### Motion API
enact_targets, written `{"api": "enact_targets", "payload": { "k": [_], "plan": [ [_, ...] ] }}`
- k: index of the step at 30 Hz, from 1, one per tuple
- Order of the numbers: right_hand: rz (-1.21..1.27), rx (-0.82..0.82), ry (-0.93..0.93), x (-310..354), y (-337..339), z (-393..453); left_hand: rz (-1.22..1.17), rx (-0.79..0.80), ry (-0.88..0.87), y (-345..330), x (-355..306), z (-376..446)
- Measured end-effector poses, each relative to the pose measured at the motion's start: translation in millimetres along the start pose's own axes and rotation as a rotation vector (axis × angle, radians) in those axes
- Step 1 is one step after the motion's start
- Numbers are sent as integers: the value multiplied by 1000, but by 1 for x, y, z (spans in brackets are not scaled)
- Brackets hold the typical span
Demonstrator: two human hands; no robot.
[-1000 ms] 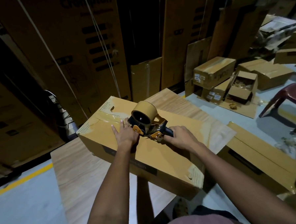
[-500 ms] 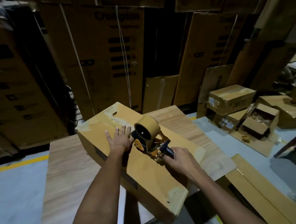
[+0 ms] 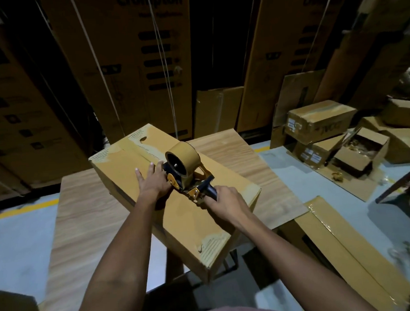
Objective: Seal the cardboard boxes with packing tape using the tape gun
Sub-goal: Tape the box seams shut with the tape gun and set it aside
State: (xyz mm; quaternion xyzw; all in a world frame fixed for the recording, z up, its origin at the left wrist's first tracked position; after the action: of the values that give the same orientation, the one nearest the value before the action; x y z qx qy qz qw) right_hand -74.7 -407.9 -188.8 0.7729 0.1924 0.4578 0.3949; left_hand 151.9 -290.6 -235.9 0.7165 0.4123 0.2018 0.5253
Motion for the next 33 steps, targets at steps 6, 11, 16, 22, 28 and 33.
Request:
{"api": "enact_targets", "payload": {
  "k": [6, 11, 16, 22, 28, 33],
  "plan": [
    [-52, 67, -73, -25, 14, -27, -29, -7, -13, 1, -5, -1],
    [-87, 92, -177, -7, 16, -25, -29, -52, -138, 0, -5, -4],
    [-54, 22, -223, 9, 16, -19, -8, -23, -179, -2, -3, -6],
    [45, -12, -269, 1, 8, -36, -44, -82, -195, 1, -3, -9],
    [86, -12, -368, -28, 16, -64, -61, -112, -198, -2, 0, -6],
    [55, -19, -371, -33, 6, -66, -18, -138, -235, 0, -22, -27]
  ]
}}
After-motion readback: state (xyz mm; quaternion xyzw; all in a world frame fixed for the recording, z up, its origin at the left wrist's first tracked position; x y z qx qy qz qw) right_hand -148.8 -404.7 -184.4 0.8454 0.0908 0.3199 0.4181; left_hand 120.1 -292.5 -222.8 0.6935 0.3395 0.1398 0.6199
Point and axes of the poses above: each hand's wrist, its own z-axis towards the middle knuckle, its own y-axis out of the back of the hand, x = y × z, the point moved 3 cm from there along z, towards the middle knuckle, and after that the axes turned 11 degrees about x, right-handed, at the moved point
